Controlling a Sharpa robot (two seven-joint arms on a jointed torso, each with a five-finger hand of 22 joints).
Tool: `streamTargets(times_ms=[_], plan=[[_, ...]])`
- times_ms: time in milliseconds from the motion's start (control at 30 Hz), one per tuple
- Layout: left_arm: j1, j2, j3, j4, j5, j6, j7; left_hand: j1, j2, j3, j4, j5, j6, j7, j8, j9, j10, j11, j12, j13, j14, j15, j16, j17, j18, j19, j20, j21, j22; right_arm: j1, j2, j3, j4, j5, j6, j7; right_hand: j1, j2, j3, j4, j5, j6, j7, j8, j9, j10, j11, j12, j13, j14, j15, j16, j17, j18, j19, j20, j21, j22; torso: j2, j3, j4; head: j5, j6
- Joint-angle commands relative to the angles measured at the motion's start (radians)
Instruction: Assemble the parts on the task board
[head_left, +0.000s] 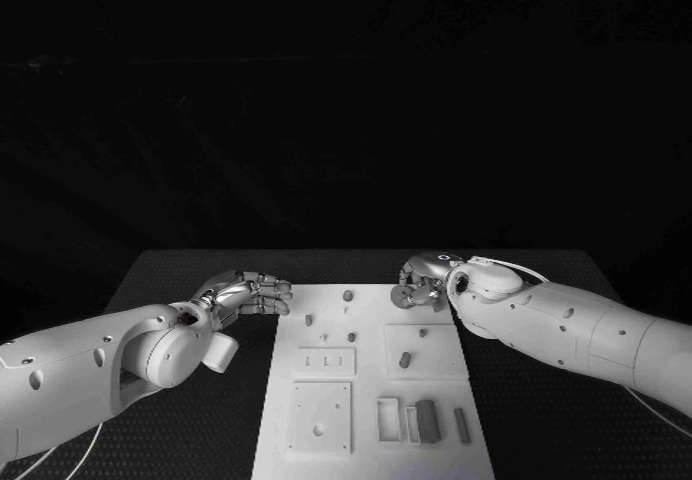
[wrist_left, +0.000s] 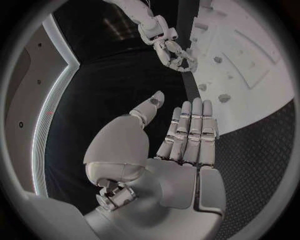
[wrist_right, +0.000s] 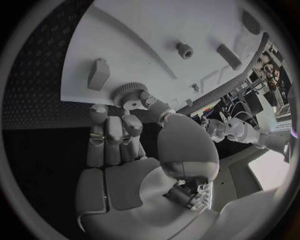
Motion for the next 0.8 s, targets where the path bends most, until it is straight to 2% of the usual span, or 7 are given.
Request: streamTargets(times_ms=[33, 300, 500, 667, 800], plan=[[0.001, 0.001, 0.001, 0.002, -0.005, 0.016, 0.005, -0.013, 0.0, -0.006, 0.0, 0.004, -0.007, 0.021, -0.004, -0.001, 0.003, 0.003, -0.006, 0.001, 0.001, 0.002, -0.004, 0.002, -0.012, 0.001, -0.009, -0.004, -0.002, -0.02, -0.001, -0.01, -0.006, -0.053, 0.039, -0.008, 0.006, -0.01, -0.001, -0.003, 0.003, 0.001, 0.001, 0.002, -0.002, -0.003, -0.002, 0.003, -0.002, -0.004, -0.001, 0.002, -0.002, 0.026, -0.006, -0.001, 0.005, 0.019, 0.0, -0.0001, -0.0005, 0.0, -0.001], [0.001, 0.001, 0.001, 0.001, -0.006, 0.016, 0.006, -0.013, 0.0, -0.006, 0.0, 0.004, -0.007, 0.022, -0.004, -0.001, 0.003, 0.003, -0.006, 0.001, 0.001, 0.002, -0.004, 0.002, -0.012, 0.001, -0.009, -0.004, -0.002, -0.03, 0.001, -0.013, -0.015, -0.088, 0.025, -0.007, 0.022, -0.017, 0.002, -0.004, 0.004, 0.001, 0.001, 0.002, -0.004, -0.004, -0.002, 0.002, -0.005, -0.008, -0.001, 0.0, -0.007, 0.026, -0.008, 0.0, 0.004, 0.018, 0.0, 0.0, 0.0006, -0.001, -0.002], [0.001, 0.0, 0.001, 0.001, -0.006, 0.016, 0.006, -0.013, 0.0, -0.006, 0.0, 0.004, -0.007, 0.022, -0.004, -0.001, 0.003, 0.003, -0.007, 0.001, 0.001, 0.002, -0.004, 0.002, -0.012, 0.001, -0.009, -0.004, -0.002, -0.037, 0.001, -0.016, -0.017, -0.1, 0.012, 0.005, 0.048, -0.01, 0.009, -0.005, 0.004, 0.007, 0.0, 0.006, -0.003, -0.004, -0.003, 0.002, -0.008, -0.008, -0.002, 0.001, -0.008, 0.026, -0.01, 0.0, 0.005, 0.018, 0.0, 0.0, 0.0007, 0.0, -0.001], [0.001, 0.0, 0.001, 0.001, -0.006, 0.015, 0.006, -0.013, 0.0, -0.006, 0.0, 0.004, -0.007, 0.022, -0.005, -0.001, 0.004, 0.003, -0.007, 0.001, 0.001, 0.002, -0.005, 0.002, -0.012, 0.001, -0.009, -0.005, -0.002, -0.039, -0.002, -0.016, -0.015, -0.1, 0.001, 0.01, 0.06, 0.003, 0.029, -0.001, 0.005, 0.039, -0.009, 0.025, 0.004, -0.002, -0.012, 0.003, -0.011, -0.005, -0.009, 0.002, -0.007, 0.026, -0.008, 0.003, 0.006, 0.018, 0.0, 0.0003, -0.0002, 0.0, 0.0], [0.001, 0.0, 0.001, 0.001, -0.006, 0.016, 0.006, -0.013, 0.001, -0.006, 0.0, 0.004, -0.007, 0.022, -0.005, -0.001, 0.004, 0.003, -0.007, 0.001, 0.001, 0.002, -0.005, 0.002, -0.012, 0.001, -0.009, -0.005, -0.002, -0.039, -0.004, -0.016, -0.012, -0.097, -0.011, 0.011, 0.047, 0.025, 0.038, -0.001, 0.004, 0.07, -0.022, 0.042, 0.013, 0.0, -0.024, 0.004, -0.014, 0.001, -0.02, 0.005, -0.004, 0.026, -0.006, 0.005, 0.008, 0.018, 0.0, -0.0004, -0.0001, 0.0, -0.001]])
